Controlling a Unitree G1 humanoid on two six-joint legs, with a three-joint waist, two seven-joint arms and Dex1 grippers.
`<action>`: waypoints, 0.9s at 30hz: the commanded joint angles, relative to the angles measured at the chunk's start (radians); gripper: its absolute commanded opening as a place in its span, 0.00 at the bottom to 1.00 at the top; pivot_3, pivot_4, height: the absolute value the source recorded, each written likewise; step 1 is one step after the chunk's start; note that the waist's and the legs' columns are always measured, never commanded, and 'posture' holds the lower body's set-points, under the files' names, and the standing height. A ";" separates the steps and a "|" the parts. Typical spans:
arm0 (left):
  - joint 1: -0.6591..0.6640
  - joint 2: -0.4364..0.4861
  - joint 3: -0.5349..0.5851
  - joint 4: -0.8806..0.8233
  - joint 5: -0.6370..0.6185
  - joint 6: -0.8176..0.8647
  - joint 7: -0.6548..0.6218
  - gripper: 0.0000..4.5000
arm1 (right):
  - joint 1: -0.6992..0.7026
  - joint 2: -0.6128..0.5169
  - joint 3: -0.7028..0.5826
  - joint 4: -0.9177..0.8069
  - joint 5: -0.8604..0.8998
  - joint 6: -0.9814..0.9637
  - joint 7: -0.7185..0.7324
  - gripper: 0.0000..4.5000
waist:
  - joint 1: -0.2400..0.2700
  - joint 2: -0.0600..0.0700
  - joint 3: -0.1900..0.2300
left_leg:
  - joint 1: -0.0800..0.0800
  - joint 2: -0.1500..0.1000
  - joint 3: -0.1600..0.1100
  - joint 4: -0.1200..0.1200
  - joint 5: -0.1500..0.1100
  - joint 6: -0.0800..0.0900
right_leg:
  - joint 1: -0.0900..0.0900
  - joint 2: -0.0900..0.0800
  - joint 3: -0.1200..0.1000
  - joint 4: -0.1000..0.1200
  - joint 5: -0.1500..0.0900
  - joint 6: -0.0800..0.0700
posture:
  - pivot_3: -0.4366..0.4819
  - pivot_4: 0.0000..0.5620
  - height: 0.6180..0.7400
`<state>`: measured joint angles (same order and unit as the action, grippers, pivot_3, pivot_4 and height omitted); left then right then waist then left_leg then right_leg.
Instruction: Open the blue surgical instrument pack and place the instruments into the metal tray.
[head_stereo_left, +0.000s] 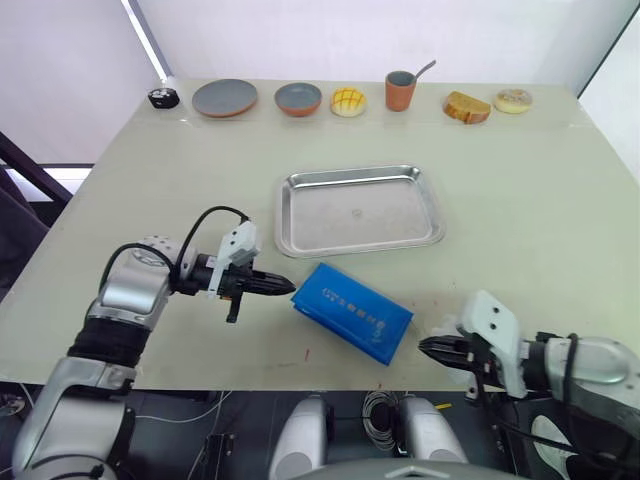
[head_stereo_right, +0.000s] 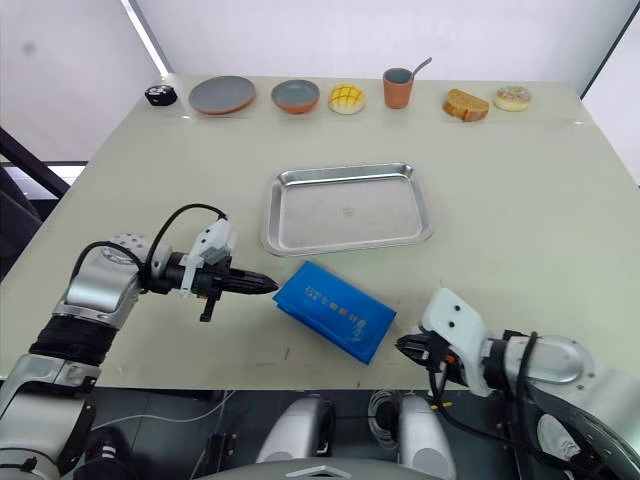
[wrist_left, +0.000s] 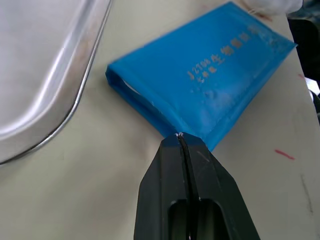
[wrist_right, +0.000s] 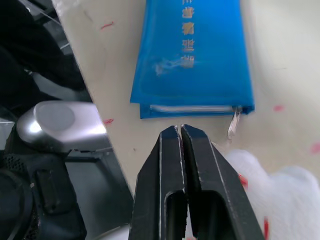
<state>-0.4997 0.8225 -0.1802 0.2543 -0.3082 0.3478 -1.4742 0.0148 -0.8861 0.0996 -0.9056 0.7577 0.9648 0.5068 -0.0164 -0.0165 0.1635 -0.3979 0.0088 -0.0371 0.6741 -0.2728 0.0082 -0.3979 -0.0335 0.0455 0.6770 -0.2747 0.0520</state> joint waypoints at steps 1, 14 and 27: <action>-0.029 -0.012 -0.003 0.003 0.030 -0.024 0.015 0.00 | -0.058 0.020 0.051 -0.013 0.003 0.067 -0.031 0.03 | 0.002 0.000 0.000 | 0.000 0.000 0.000 0.000 0.000 0.000 | 0.000 0.000 0.000 0.000 0.000 0.000 | 0.48 0.27 1.00; -0.043 -0.065 -0.020 0.010 0.069 -0.043 0.025 0.00 | -0.237 -0.023 0.224 0.062 -0.094 0.209 -0.014 0.03 | 0.002 0.000 0.000 | -0.001 0.000 0.000 0.001 0.000 0.000 | 0.000 -0.001 0.000 0.000 0.000 0.000 | 0.48 0.27 1.00; 0.085 -0.067 0.011 -0.137 0.019 0.016 0.035 0.00 | -0.321 0.009 0.291 0.169 -0.230 0.116 0.060 0.03 | -0.003 0.000 0.000 | -0.001 0.001 -0.001 0.001 0.000 0.000 | 0.000 0.000 -0.001 0.000 0.000 0.000 | 0.48 0.27 1.00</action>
<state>-0.4328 0.7535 -0.1770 0.1778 -0.2590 0.3542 -1.4340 -0.2905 -0.8621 0.4139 -0.7589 0.5647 1.1143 0.5558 -0.0196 -0.0168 0.1632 -0.3984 0.0104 -0.0377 0.6751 -0.2728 0.0083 -0.3982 -0.0341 0.0451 0.6775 -0.2747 0.0520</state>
